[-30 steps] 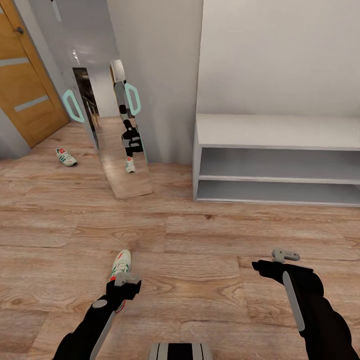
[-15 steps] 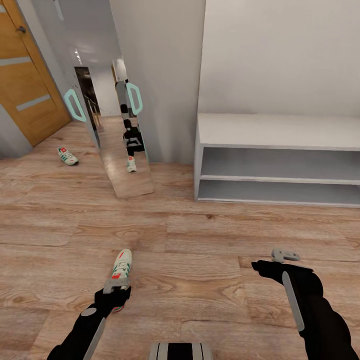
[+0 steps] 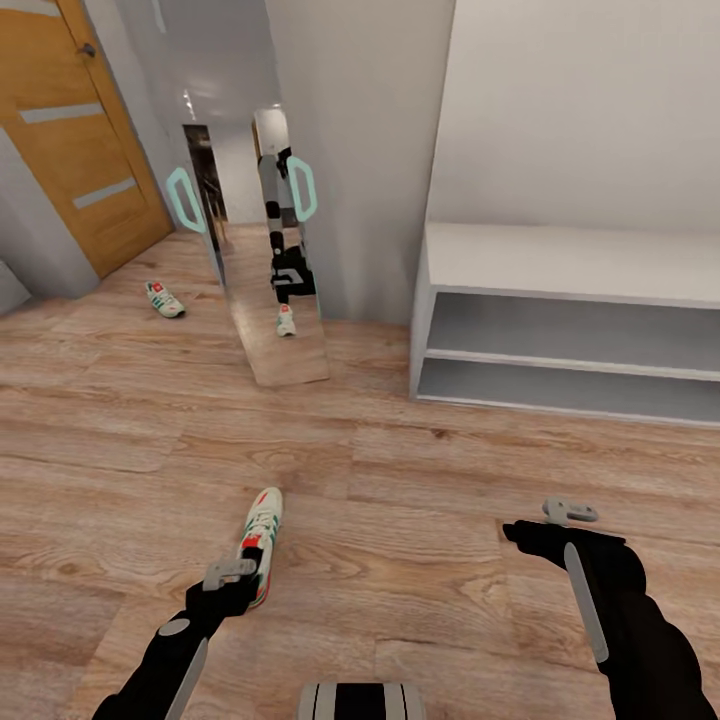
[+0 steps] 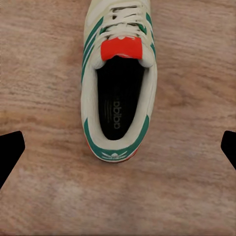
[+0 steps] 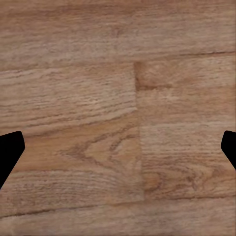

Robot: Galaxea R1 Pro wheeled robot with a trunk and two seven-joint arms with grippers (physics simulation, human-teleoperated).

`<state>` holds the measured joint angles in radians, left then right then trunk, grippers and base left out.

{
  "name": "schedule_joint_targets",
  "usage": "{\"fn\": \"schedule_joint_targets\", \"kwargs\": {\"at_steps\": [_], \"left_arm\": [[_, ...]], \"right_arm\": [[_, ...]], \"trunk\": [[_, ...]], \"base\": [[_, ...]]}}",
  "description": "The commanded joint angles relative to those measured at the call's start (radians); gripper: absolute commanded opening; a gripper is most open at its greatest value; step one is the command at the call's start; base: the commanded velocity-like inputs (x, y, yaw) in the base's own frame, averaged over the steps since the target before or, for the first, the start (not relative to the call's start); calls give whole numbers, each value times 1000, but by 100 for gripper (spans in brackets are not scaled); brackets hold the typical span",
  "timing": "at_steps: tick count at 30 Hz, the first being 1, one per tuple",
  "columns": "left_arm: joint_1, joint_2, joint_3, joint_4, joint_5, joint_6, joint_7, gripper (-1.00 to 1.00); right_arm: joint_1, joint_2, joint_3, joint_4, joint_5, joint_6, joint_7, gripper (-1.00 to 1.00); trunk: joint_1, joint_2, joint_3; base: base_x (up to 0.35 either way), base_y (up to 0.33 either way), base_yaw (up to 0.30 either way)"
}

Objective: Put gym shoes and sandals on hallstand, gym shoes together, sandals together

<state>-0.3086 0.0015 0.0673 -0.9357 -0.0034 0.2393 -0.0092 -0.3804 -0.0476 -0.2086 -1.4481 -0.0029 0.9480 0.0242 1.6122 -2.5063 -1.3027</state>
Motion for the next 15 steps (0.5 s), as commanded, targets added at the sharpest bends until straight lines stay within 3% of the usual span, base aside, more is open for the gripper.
{"fn": "schedule_joint_targets", "kwargs": {"at_steps": [1,15], "left_arm": [[0,0,0,0,0,0,0,100],[0,0,1,0,-1,0,1,100]], "right_arm": [[0,0,0,0,0,0,0,100],[0,2,1,0,0,0,0,100]], "trunk": [[0,0,0],[0,0,-1]], "base": [[0,0,45],[0,0,7]]}}
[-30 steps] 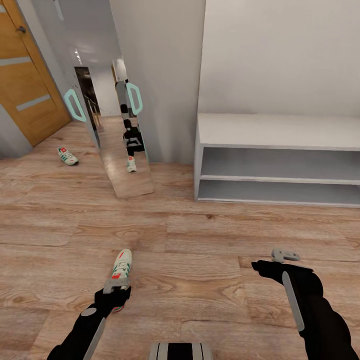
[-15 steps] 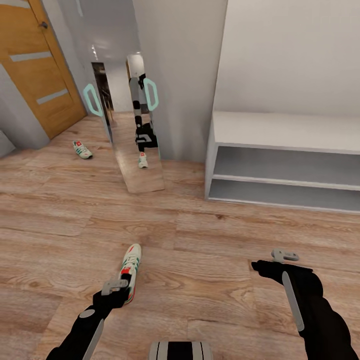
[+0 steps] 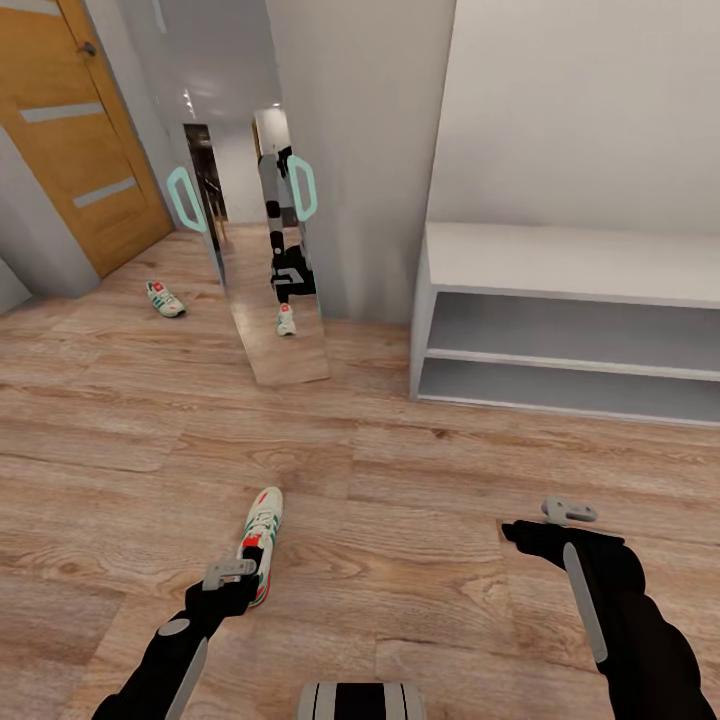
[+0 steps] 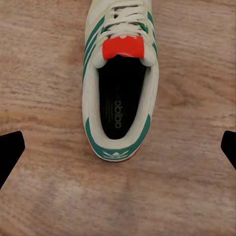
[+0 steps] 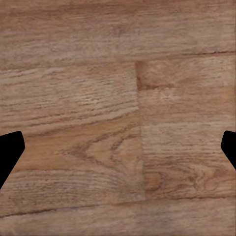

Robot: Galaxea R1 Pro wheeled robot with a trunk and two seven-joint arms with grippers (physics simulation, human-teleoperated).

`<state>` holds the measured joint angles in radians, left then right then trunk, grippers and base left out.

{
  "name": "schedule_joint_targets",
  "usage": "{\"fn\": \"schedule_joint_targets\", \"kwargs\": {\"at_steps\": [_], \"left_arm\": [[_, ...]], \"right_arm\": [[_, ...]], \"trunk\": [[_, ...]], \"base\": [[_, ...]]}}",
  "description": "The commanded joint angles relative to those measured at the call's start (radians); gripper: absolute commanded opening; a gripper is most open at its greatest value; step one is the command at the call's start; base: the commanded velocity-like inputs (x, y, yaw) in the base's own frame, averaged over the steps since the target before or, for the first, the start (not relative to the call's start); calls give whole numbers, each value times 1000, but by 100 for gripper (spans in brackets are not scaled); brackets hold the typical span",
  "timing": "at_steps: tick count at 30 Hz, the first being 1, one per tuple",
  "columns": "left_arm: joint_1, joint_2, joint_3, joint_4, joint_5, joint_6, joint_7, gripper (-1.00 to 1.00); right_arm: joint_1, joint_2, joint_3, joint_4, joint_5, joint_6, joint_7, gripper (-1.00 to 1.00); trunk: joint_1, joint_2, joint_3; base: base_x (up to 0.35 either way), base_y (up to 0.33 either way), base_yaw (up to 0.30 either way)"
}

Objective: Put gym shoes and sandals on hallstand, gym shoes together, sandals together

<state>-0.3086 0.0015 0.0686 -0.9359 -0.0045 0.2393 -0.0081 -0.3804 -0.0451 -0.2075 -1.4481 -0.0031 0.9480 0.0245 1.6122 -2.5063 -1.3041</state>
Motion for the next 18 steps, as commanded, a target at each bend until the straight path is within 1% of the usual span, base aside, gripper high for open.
{"fn": "schedule_joint_targets", "kwargs": {"at_steps": [1,5,8,11,12,16,18], "left_arm": [[0,0,-1,0,0,0,0,100],[-1,0,-4,4,0,-5,0,100],[-3,0,-4,8,1,-27,-1,100],[-4,0,-5,10,1,-74,-2,100],[-4,-1,-5,10,1,-106,-1,100],[-5,-1,-4,12,6,-192,-2,100],[-5,-1,-4,12,7,-211,-2,100]], "right_arm": [[0,0,0,0,0,0,0,100],[0,0,5,0,0,0,0,100],[0,0,10,0,0,0,0,100],[0,0,11,0,0,0,0,100],[0,0,12,0,0,0,0,100],[0,0,13,0,0,0,0,100],[0,0,14,0,0,0,0,100]], "trunk": [[0,0,0],[0,0,-1],[0,0,-1],[0,0,-1],[0,0,-1],[0,0,-1],[0,0,-1]], "base": [[0,0,0],[0,0,0],[0,0,0],[0,0,0],[0,0,0],[0,0,0],[0,0,0]]}}
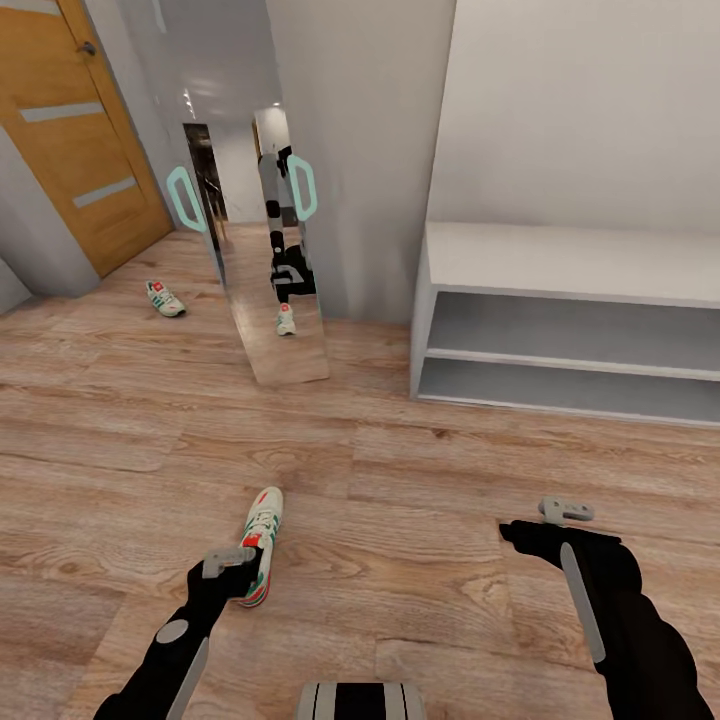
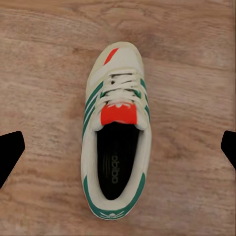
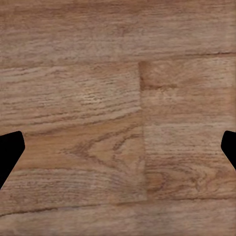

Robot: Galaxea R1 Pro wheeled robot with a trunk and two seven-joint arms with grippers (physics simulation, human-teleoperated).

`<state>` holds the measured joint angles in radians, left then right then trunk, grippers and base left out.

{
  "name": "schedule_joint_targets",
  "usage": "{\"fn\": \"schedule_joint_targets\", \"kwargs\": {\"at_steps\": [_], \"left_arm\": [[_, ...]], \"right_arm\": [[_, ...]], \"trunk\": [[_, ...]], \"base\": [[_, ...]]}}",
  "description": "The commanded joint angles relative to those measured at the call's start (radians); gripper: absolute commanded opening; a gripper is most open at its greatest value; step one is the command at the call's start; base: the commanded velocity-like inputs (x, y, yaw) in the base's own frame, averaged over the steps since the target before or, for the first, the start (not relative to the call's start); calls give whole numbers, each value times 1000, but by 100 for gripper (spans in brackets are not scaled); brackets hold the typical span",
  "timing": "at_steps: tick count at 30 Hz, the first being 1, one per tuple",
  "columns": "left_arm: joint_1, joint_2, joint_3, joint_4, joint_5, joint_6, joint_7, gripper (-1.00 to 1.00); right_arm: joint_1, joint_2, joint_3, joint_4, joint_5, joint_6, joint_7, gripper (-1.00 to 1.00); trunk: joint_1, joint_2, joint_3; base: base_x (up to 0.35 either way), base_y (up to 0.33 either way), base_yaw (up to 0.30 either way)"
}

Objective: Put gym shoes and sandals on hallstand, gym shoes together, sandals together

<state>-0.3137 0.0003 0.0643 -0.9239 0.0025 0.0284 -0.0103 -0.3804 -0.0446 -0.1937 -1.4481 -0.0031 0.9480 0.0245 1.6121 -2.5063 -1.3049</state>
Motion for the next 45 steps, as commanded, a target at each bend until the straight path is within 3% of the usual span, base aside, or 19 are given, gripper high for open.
{"fn": "schedule_joint_targets", "kwargs": {"at_steps": [1,12,22,42,45], "left_arm": [[0,0,0,0,1,-14,0,100],[-1,0,0,12,1,-41,0,100],[-6,0,0,141,-5,-43,0,100],[-55,0,0,158,-1,-98,0,100],[-57,0,0,158,0,-99,-1,100]], "right_arm": [[0,0,0,0,0,0,0,100],[0,-1,3,0,0,0,0,100],[0,0,5,0,0,0,0,100],[0,0,5,0,0,0,0,100],[0,0,5,0,0,0,0,100]], "trunk": [[0,0,0],[0,0,0],[5,-2,-39],[14,-7,-116],[14,-7,-116]], "base": [[0,0,0],[0,0,0],[0,0,0],[0,0,0],[0,0,0]]}}
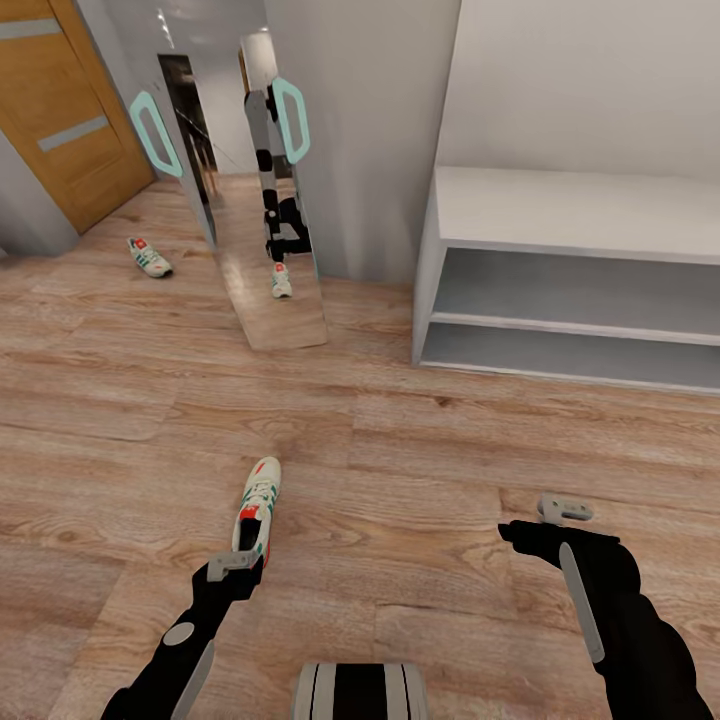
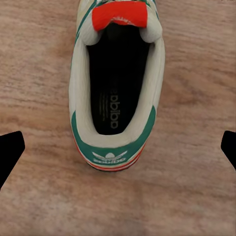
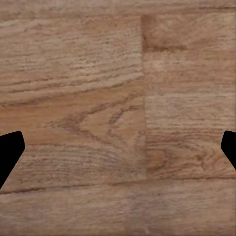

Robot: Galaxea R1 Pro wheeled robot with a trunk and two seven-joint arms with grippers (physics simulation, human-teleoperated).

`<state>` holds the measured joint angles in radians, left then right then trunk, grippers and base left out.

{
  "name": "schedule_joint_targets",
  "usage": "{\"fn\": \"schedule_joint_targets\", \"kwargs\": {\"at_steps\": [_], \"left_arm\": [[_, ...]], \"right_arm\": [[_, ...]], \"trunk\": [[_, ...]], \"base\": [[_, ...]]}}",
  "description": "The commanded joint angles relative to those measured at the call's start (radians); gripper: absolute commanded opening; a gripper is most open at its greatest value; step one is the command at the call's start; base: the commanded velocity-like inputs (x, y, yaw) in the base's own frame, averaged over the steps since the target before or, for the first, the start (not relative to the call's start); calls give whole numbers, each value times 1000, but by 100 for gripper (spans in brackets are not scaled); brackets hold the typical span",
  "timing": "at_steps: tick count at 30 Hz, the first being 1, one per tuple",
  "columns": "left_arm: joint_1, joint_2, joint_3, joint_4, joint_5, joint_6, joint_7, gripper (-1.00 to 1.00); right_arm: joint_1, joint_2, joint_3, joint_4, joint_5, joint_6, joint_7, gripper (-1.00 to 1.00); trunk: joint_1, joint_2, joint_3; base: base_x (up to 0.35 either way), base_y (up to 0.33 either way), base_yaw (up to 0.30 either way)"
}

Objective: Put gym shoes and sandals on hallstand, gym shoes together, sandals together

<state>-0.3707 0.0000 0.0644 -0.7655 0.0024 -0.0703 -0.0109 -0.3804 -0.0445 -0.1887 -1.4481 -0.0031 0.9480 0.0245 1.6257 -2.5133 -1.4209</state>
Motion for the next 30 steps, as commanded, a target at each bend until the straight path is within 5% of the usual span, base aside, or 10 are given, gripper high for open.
{"fn": "schedule_joint_targets", "kwargs": {"at_steps": [1,25,30], "left_arm": [[0,0,0,0,0,0,0,100],[-52,0,0,36,-6,-1,-2,100],[-59,0,0,37,-7,-1,-2,100]], "right_arm": [[0,0,0,0,0,0,0,100],[0,0,1,0,0,0,0,100],[0,0,1,0,0,0,0,100]], "trunk": [[0,0,0],[10,-5,-85],[10,-5,-85]], "base": [[0,0,0],[0,0,0],[0,0,0]]}}
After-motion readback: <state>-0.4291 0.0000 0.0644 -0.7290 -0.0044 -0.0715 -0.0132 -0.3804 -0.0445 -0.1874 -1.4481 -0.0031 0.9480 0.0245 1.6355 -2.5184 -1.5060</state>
